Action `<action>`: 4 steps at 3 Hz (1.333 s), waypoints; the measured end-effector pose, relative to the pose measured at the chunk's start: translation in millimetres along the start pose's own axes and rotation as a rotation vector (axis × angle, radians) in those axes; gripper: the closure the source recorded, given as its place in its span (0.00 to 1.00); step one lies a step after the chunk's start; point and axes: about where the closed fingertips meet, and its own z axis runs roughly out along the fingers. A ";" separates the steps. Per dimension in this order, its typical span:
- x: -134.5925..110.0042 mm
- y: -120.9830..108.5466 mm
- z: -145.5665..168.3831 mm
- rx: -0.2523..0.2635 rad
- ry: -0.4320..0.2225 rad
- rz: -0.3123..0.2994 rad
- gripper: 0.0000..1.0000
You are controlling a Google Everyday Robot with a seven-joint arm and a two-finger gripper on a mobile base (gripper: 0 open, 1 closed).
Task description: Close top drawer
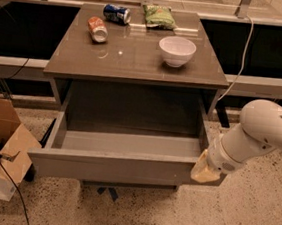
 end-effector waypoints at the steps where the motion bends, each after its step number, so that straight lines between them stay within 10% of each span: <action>1: -6.9 -7.7 0.6 0.023 -0.018 -0.019 1.00; 4: -44.3 -81.2 7.8 0.107 -0.146 -0.089 1.00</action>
Offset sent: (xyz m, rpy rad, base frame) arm 0.1279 0.0556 0.0323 0.1837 -0.2944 0.0969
